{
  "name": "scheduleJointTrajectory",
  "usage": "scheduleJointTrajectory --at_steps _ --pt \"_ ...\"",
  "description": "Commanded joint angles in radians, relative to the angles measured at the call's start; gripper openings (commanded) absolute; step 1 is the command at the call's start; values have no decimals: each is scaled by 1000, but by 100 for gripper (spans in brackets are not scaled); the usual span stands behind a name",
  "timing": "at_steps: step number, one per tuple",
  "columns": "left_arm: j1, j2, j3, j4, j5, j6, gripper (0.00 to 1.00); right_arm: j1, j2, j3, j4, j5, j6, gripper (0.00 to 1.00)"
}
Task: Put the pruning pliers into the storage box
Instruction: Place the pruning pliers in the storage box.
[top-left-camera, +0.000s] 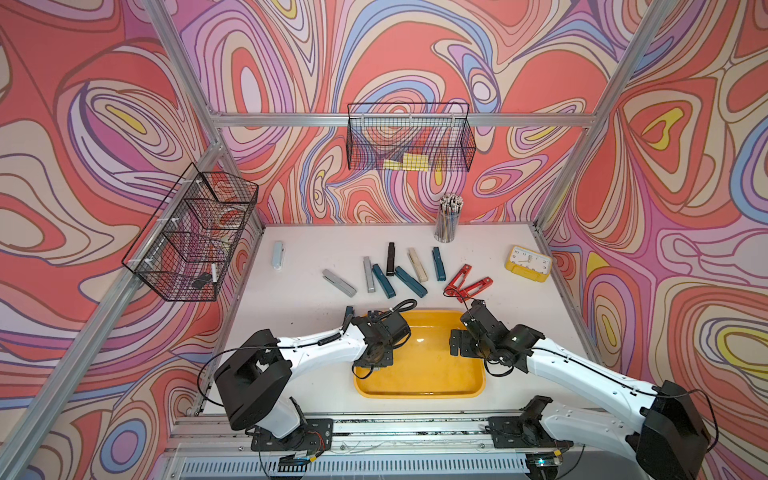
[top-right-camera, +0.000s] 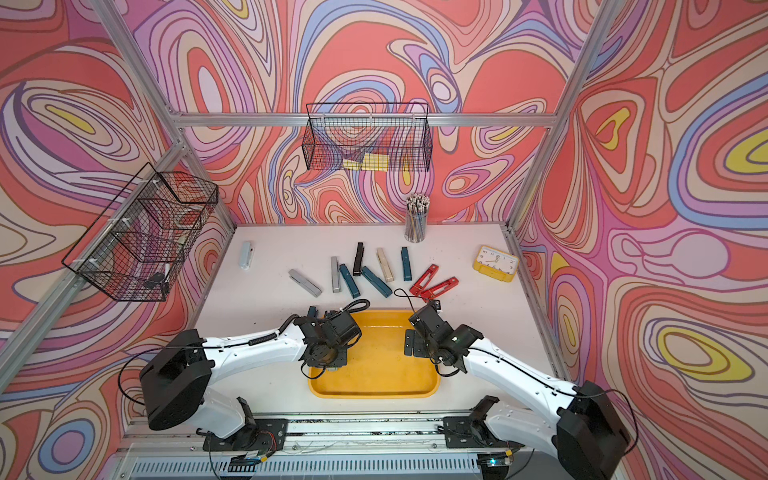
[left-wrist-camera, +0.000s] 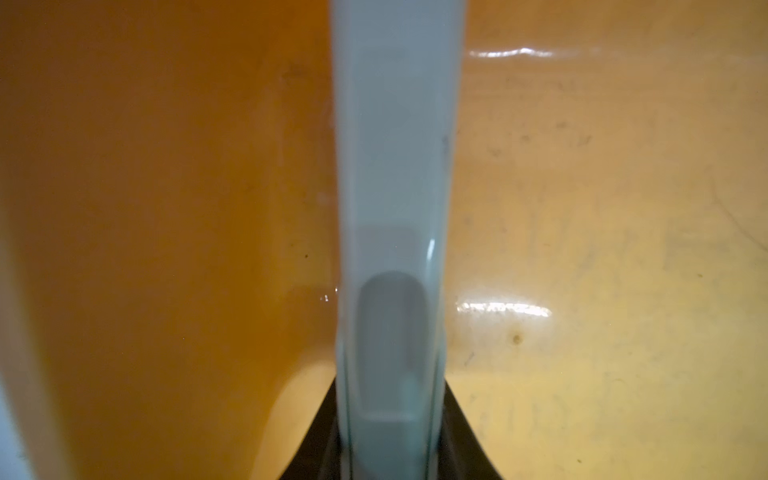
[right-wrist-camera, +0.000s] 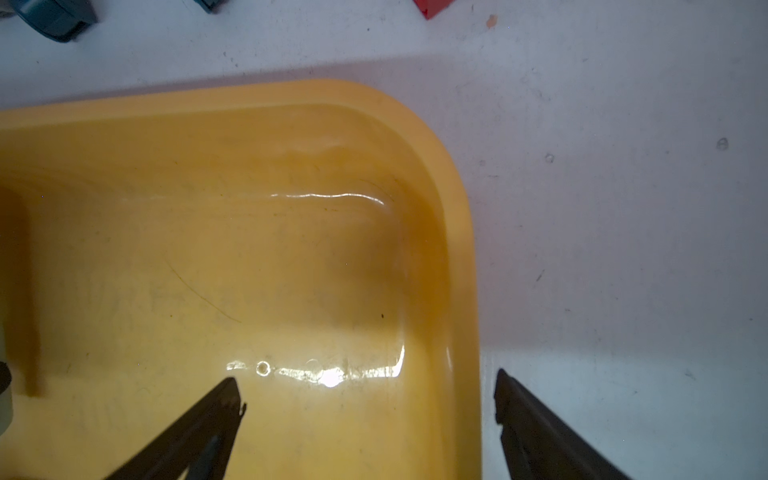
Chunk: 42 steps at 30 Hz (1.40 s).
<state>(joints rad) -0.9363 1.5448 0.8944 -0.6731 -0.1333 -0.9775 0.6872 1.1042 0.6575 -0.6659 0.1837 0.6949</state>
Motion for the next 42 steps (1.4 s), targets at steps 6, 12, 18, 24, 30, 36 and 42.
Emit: scheduleJointTrajectory --at_steps 6,12,18,24,30,36,42 --pt "-6 32 -3 5 -41 -9 0 -13 17 -12 19 -14 -10 99" --pt "-6 50 -7 9 -48 -6 0 -15 13 -8 20 -16 -14 99" --pt "-6 66 -2 15 -36 4 4 -17 6 -6 17 -14 -20 98" --pt "-6 71 9 0 -39 6 20 -18 2 -8 19 -18 -23 98" --pt "-6 70 12 -14 -45 1 33 -20 2 -7 23 -20 -22 98" --pt "-6 68 17 -20 -49 -1 40 -20 -3 -9 23 -22 -23 98" --pt "-6 37 35 -49 -71 -3 45 -20 -4 -9 24 -22 -24 98"
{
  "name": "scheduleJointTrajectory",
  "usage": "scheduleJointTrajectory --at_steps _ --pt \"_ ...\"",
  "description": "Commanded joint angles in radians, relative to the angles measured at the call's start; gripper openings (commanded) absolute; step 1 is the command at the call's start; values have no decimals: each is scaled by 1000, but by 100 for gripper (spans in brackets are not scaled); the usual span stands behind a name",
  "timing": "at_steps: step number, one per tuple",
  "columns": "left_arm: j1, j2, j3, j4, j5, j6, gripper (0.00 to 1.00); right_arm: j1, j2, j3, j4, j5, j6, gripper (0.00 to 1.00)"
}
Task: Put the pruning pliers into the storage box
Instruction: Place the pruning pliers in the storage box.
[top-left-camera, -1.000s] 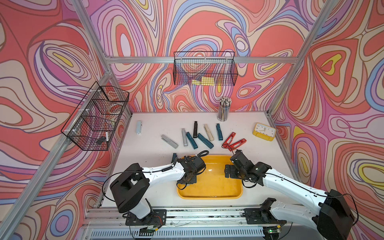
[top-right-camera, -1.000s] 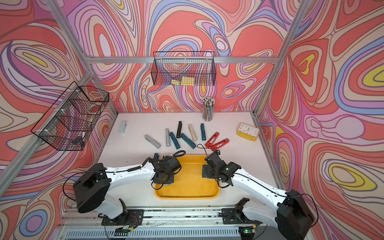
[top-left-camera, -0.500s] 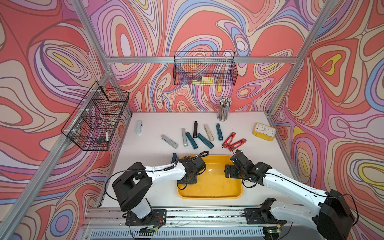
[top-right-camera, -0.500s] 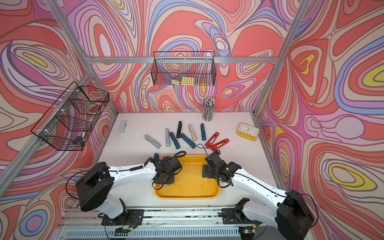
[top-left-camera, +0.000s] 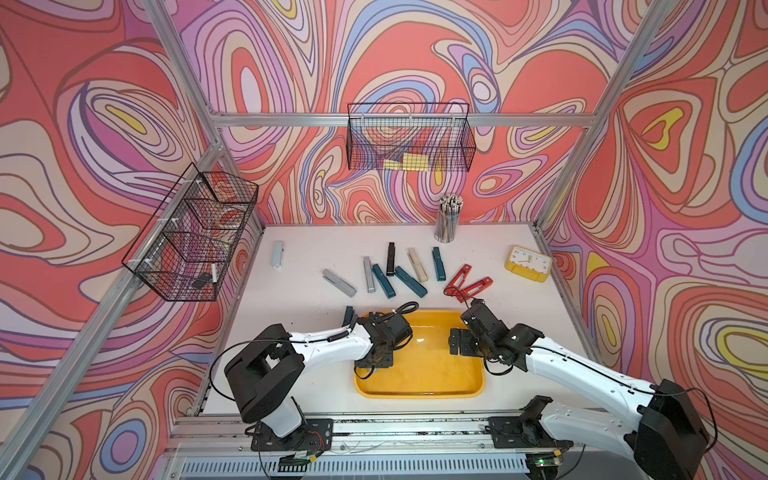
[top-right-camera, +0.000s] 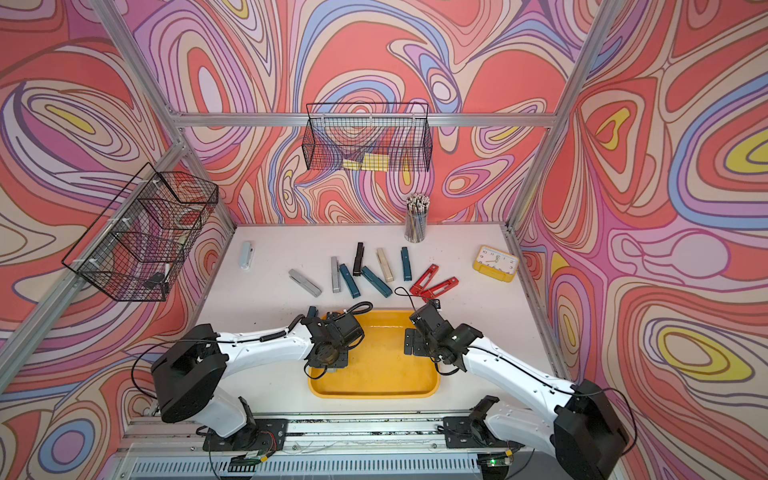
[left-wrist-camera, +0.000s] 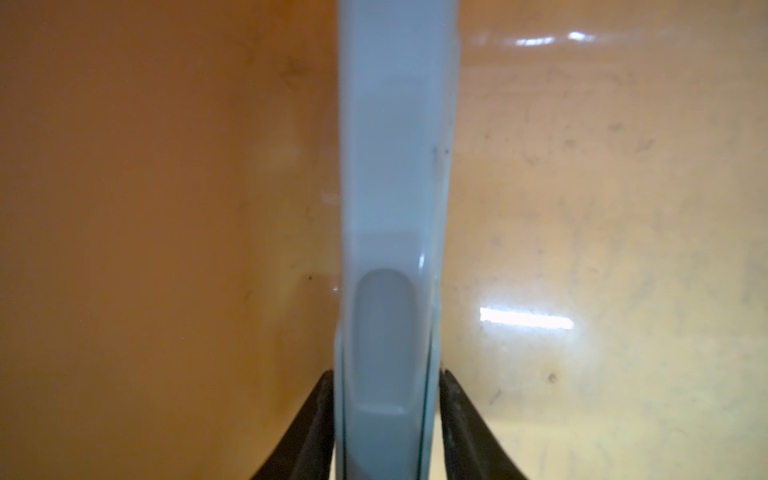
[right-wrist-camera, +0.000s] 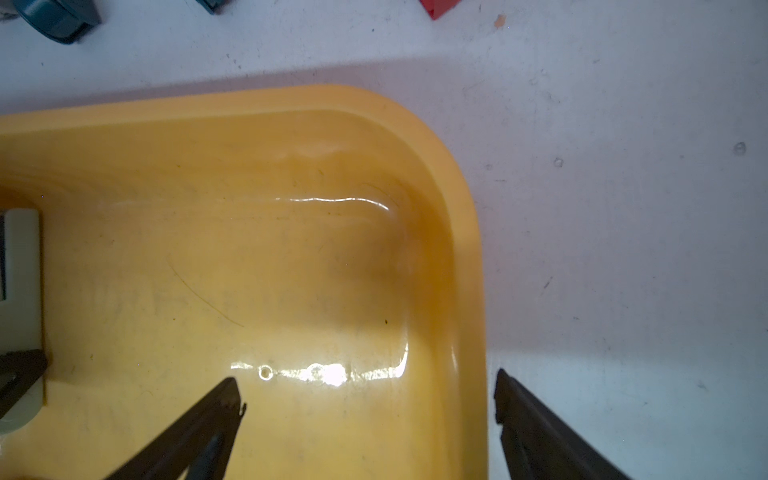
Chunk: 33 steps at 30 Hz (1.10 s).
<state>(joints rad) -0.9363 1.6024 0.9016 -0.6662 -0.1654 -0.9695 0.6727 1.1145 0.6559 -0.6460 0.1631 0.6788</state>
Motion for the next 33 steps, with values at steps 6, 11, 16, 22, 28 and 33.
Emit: scheduleJointTrajectory --at_steps 6,11,16,22,28,33 --pt "-6 -67 81 -120 -60 -8 45 -5 -12 -10 8 -3 -12 98" --pt "-7 -77 142 -174 -71 -2 43 -7 -10 -11 17 -8 -14 98" --pt "-9 -62 150 -141 -47 -1 22 -7 -6 -13 23 -16 -15 98" --pt "-14 -35 159 -110 -28 -1 2 -8 -12 -17 23 -13 -19 98" --pt "-17 4 152 -74 -15 -9 0 -10 -6 -16 26 -16 -24 98" --pt "-18 34 153 -55 -47 -16 0 -14 -5 -13 27 -18 -30 98"
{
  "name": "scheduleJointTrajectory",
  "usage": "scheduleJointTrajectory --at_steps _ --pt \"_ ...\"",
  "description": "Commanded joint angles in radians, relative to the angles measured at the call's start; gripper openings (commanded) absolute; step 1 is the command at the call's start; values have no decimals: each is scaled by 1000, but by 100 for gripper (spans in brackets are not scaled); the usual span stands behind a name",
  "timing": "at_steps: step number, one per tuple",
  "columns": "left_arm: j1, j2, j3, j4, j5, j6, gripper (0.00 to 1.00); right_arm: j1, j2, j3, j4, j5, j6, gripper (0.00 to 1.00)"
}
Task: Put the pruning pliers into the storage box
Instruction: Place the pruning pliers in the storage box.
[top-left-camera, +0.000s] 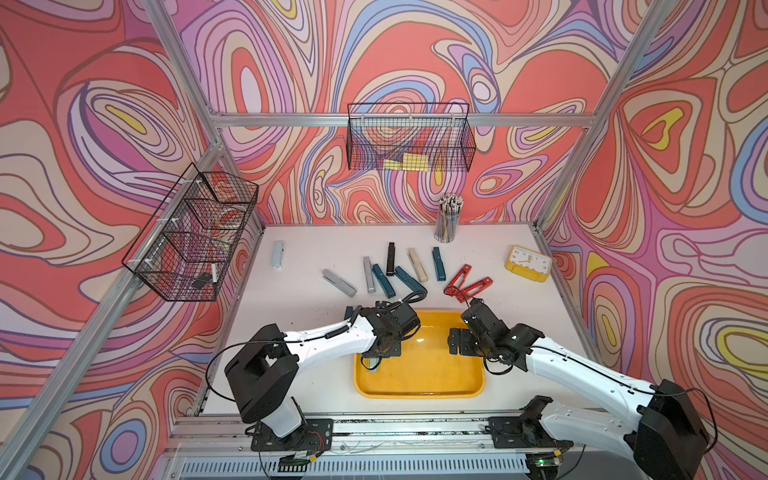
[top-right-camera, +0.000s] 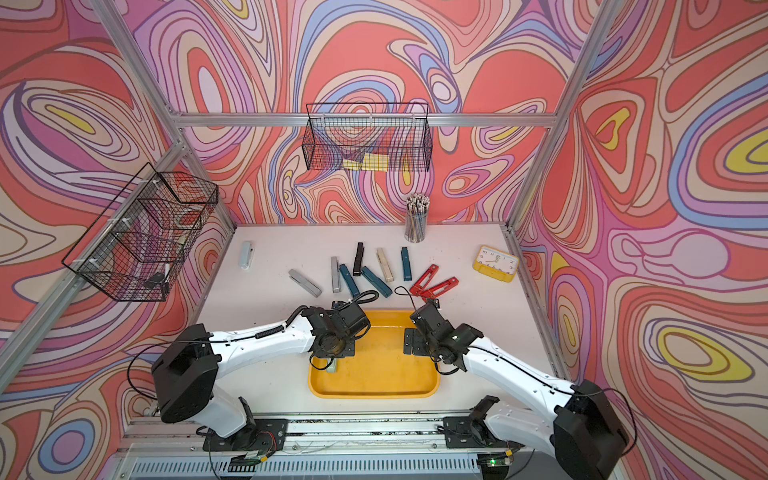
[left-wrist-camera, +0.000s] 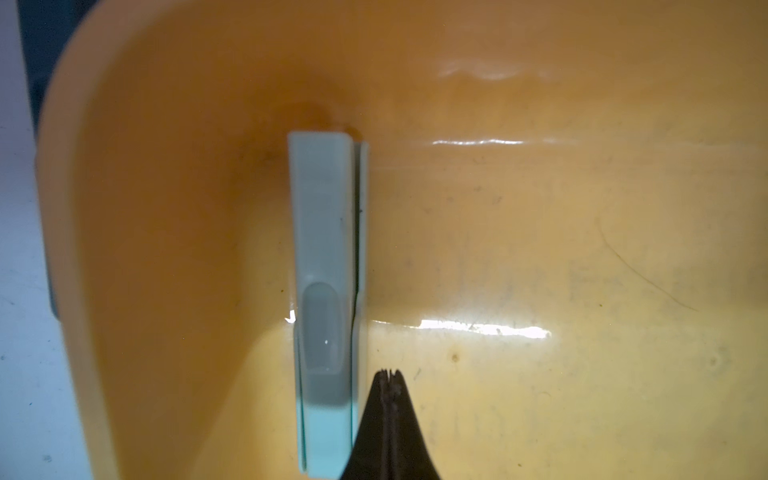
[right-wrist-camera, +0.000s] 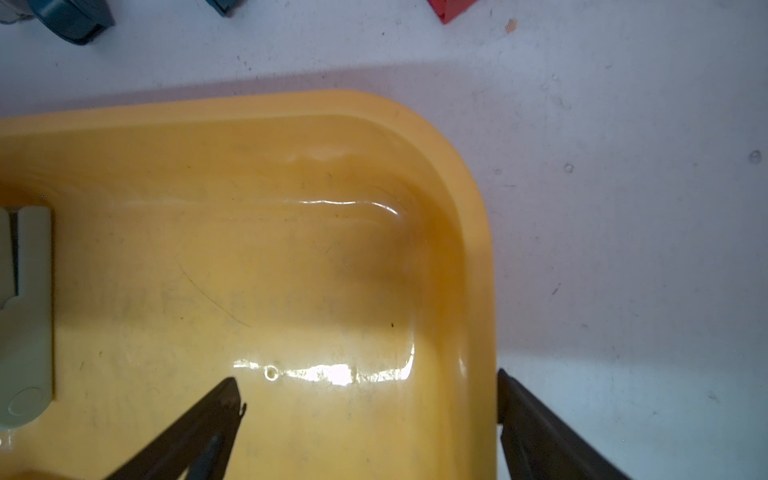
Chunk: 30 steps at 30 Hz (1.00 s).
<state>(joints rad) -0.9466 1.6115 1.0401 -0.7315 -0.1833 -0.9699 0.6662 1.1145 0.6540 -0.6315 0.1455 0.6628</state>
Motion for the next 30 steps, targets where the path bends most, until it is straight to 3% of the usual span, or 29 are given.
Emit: scheduleJointTrajectory --at_steps 1,26,30 --pt "-8 30 17 11 -34 -18 0 -9 -5 -12 12 0 -14 98" --pt "-3 87 -1 40 -88 -42 0 -30 11 -10 10 0 -14 98" --pt "0 88 -8 43 -88 -43 0 -32 13 -11 9 -3 -13 86"
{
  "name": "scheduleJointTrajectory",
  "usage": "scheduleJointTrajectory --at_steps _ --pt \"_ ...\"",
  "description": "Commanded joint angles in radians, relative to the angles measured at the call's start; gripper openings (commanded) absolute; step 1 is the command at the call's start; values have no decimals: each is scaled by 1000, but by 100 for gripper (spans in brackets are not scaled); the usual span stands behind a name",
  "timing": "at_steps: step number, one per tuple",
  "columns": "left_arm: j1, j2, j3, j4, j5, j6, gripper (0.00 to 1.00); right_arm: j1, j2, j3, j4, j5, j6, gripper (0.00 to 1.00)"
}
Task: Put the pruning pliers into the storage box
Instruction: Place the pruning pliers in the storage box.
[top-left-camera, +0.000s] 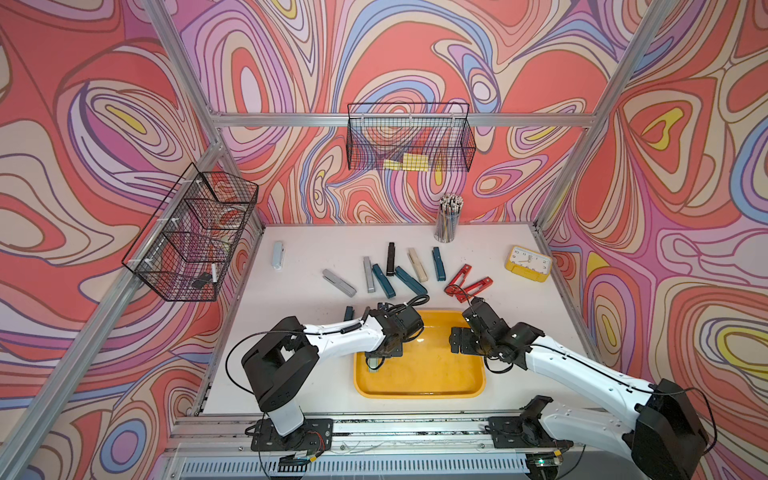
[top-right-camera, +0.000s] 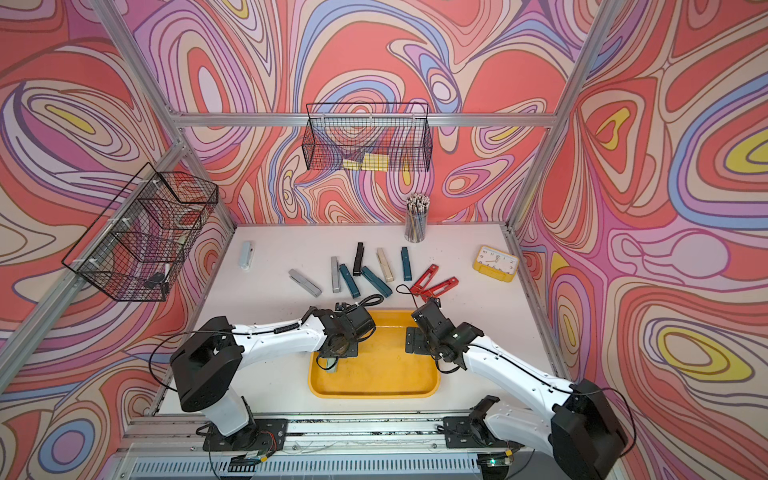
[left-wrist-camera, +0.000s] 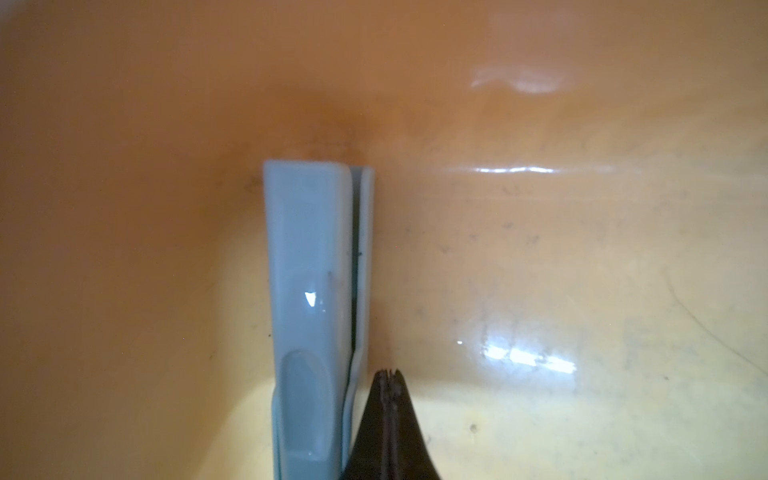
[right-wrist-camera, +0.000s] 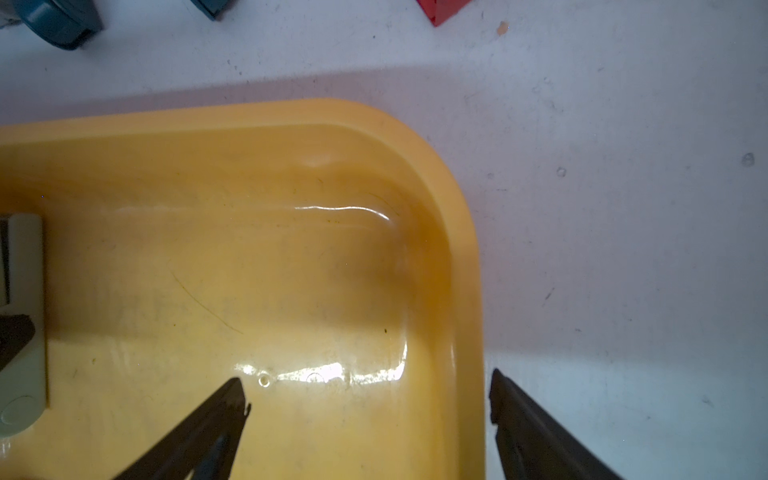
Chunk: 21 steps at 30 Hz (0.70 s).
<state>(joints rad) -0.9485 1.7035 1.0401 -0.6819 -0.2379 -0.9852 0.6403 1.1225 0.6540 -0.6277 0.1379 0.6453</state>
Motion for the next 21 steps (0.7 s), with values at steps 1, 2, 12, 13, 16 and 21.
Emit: scheduleJointTrajectory --at_steps 1,2,12,13,16,21 --pt "2 -4 -9 -6 -32 -29 0 -7 5 -12 6 6 4 81" --pt "2 -3 -9 -5 -30 -30 0 -8 6 -12 5 3 7 78" --pt "3 1 -14 3 -28 -26 0 -10 28 -19 11 1 21 65" --pt "3 2 -14 2 -28 -25 0 -10 31 -19 11 3 23 64" --pt "4 2 -18 4 -28 -24 0 -10 36 -17 11 3 25 60" --pt "6 0 -32 1 -36 -34 0 -11 44 -14 7 9 25 52"
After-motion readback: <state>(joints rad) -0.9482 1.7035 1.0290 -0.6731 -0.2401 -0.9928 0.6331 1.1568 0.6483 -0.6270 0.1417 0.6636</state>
